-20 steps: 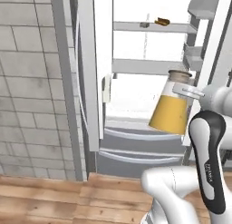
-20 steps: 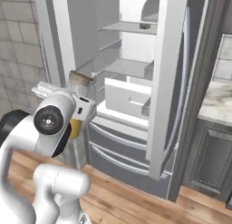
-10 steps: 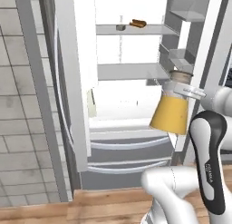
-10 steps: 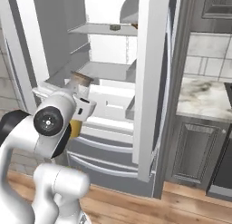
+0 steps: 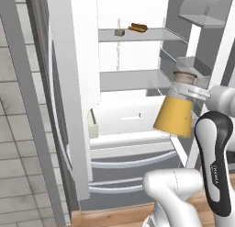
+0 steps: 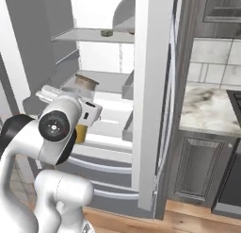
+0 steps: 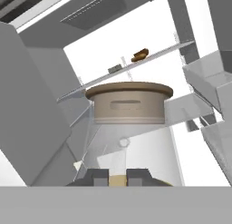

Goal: Move the tofu and hotdog bun from the second highest shelf to the top shelf to make space. Then, place the pitcher from the counter on the cleared second highest shelf.

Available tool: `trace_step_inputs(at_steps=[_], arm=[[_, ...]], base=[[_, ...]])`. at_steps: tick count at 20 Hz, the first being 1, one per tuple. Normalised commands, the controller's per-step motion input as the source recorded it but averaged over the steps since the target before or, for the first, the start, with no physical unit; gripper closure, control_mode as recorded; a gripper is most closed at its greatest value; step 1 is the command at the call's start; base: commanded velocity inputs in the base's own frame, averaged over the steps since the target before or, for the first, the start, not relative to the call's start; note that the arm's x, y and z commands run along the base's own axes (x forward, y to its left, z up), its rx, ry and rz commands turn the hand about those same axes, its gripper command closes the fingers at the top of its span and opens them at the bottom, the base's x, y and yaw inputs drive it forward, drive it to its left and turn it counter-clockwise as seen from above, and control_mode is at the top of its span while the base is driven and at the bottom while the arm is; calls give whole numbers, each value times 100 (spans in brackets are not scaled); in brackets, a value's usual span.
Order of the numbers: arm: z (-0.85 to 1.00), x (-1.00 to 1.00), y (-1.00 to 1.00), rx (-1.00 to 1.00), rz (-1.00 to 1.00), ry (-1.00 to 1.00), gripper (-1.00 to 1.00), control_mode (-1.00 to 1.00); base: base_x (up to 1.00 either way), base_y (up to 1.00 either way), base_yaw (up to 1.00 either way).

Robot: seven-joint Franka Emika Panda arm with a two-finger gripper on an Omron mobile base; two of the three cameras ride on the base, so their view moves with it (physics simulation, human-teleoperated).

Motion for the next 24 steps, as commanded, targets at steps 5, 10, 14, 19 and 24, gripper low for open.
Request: trace_step_inputs(at_steps=[5, 10, 14, 19, 24], arm=[[0, 0, 0, 0, 0, 0, 100, 100], [0, 0, 0, 0, 0, 0, 100, 100], [0, 0, 0, 0, 0, 0, 100, 100], [0, 0, 0, 0, 0, 0, 100, 100], [0, 0, 0, 0, 0, 0, 100, 100]], base=[[42, 42, -10], [48, 10, -8], [50, 0, -5], [48, 3, -4], [41, 18, -4]])
